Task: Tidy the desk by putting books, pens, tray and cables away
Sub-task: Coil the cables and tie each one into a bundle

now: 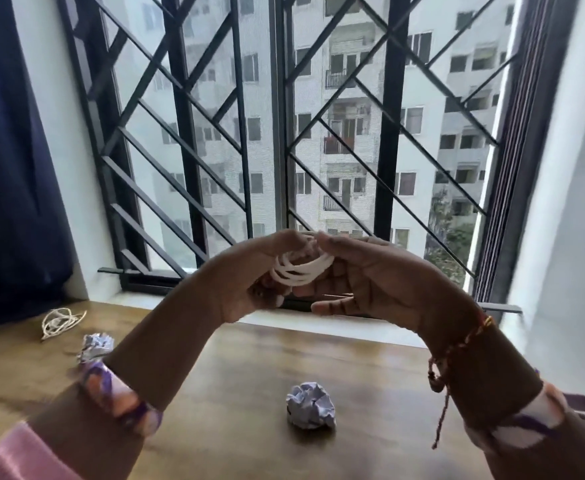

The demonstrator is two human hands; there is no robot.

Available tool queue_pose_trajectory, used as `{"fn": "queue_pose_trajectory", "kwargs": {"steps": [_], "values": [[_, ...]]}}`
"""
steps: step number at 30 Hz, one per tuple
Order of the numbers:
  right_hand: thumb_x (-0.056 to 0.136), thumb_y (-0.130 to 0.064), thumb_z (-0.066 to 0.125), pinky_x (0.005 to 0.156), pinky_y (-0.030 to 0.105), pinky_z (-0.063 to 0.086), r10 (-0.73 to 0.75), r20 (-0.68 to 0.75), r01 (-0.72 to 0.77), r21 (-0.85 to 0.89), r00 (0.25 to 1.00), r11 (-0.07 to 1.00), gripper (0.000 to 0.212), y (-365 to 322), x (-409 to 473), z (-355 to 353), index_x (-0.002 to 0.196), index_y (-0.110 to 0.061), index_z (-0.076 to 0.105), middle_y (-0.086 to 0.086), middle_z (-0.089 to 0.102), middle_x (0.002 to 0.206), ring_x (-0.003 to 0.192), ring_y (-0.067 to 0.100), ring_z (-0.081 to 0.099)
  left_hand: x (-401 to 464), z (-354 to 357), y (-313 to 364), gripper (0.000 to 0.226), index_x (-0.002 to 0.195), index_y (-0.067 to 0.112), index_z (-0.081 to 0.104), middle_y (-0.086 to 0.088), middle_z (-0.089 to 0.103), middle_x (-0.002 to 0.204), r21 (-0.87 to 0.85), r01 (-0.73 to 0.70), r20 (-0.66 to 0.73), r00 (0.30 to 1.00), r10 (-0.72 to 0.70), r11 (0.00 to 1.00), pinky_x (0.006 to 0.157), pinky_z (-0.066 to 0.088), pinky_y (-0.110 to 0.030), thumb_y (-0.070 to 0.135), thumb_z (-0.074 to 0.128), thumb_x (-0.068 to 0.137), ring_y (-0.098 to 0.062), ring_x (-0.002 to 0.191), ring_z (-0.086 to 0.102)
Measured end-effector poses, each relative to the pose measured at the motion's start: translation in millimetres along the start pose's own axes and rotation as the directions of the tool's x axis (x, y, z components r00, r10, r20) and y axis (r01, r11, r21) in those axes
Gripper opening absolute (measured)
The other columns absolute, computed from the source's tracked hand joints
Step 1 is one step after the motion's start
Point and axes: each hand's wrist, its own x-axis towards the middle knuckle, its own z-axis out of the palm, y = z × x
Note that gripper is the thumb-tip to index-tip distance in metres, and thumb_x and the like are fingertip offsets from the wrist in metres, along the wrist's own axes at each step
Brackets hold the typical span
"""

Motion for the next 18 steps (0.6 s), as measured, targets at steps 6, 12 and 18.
{"fn": "queue_pose_trajectory", "kwargs": {"steps": [6, 12, 18], "values": [[0.079, -0.031, 0.065, 0.063, 0.028, 0.049, -0.137, -0.171, 0.088, -0.264, 0.976, 0.961, 0.033, 6, -17, -11, 0.094, -0.001, 0.068, 0.006, 0.07, 0.08, 0.069, 0.01, 0.067, 8, 29, -1, 0.016, 0.086, 0.015, 0.058, -0.004, 0.046, 0.062, -0.145, 0.036, -0.043, 0.998, -0.043, 0.989, 0.032, 0.029, -0.012, 0.028, 0.056, 0.077, -0.013, 0.05, 0.037], [0.072, -0.003, 0.076, 0.054, 0.011, 0.044, -0.53, -0.268, 0.423, -0.368, 0.805, 0.828, 0.024, 12, -35, -34, 0.094, -0.01, 0.073, 0.004, 0.073, 0.081, 0.061, 0.001, 0.064, 13, 66, 4, 0.03, 0.057, 0.017, 0.05, 0.0, 0.041, 0.047, -0.009, 0.064, -0.104, 0.993, -0.065, 0.998, 0.036, 0.021, -0.01, 0.022, 0.046, 0.086, -0.009, 0.033, 0.03], [0.075, 0.003, 0.069, 0.055, 0.012, 0.046, -0.578, -0.222, 0.528, -0.248, 0.786, 0.813, 0.018, 16, -53, -54, 0.09, -0.007, 0.073, 0.0, 0.074, 0.074, 0.062, 0.003, 0.065, 18, 92, 12, 0.024, 0.068, 0.017, 0.052, 0.0, 0.042, 0.047, -0.002, 0.083, -0.065, 0.994, -0.083, 0.997, 0.033, 0.022, -0.008, 0.024, 0.044, 0.089, -0.008, 0.03, 0.031]]}}
